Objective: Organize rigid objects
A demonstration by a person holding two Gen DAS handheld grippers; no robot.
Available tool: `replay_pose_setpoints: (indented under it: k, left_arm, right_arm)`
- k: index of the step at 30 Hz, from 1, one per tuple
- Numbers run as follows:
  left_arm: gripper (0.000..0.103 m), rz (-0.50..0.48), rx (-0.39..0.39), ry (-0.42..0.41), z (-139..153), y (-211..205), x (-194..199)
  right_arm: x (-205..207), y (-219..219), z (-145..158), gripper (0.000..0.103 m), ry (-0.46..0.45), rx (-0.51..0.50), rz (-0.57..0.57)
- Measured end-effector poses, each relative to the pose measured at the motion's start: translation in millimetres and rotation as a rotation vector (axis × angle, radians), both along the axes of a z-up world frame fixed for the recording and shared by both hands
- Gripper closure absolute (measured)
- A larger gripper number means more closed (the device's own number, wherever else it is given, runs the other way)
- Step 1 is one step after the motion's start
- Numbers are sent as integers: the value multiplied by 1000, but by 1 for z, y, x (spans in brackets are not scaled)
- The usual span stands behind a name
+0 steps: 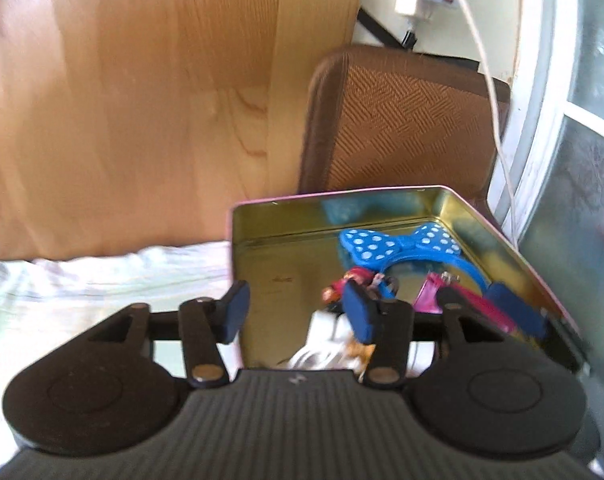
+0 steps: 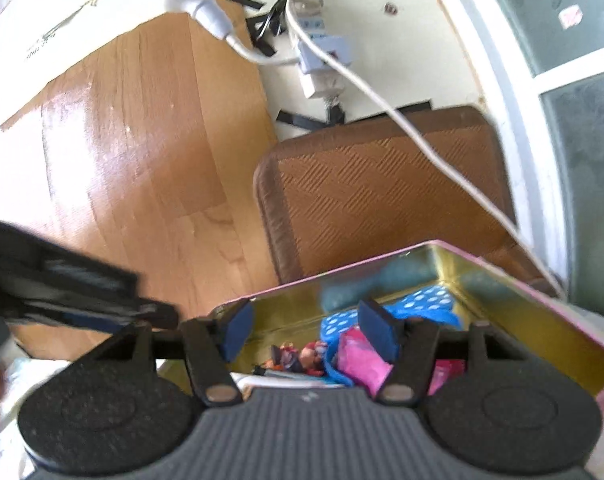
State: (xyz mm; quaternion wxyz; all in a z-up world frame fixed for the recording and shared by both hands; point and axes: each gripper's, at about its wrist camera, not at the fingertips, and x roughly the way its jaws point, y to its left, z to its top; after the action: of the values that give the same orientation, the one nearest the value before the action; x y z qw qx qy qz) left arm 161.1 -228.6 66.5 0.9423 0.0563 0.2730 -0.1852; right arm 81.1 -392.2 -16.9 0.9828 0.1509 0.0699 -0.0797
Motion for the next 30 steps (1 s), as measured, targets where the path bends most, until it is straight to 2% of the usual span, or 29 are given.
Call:
replay_pose_setpoints:
  k: [2,5,8,13,16,21,26,30]
  left_arm:
    - [38,6,34,-43,2,7,-19]
    - [37,9,70,-83,2,17,-43]
    - [31,-2,77,-90,0,27,-62]
    - [30,-18,74,-108,-2,34,-87]
    - [21,-27,72,-120,-4,36,-102]
    - [0,-4,69,-183,-7,48,-134]
    - [0,20,84,-213,-8,65,-162]
    - [0,26,63,-203,-11,83,-180]
  right_arm:
    - [-10,4,2,43,-25,-26,-43]
    - [-31,11,6,40,-69,-59,-94]
    - [-57,17,7,37,-101,-32,-107]
    - [-108,30,6,34,-92,-1,-110]
    - [-135,36,12,27,-94,14,-108]
    - [-160,55,26,19,-91,-22,-82]
    - [-183,77,33,1,-81,11,-34]
    - [-201,96,32,0,-45,-13,-42]
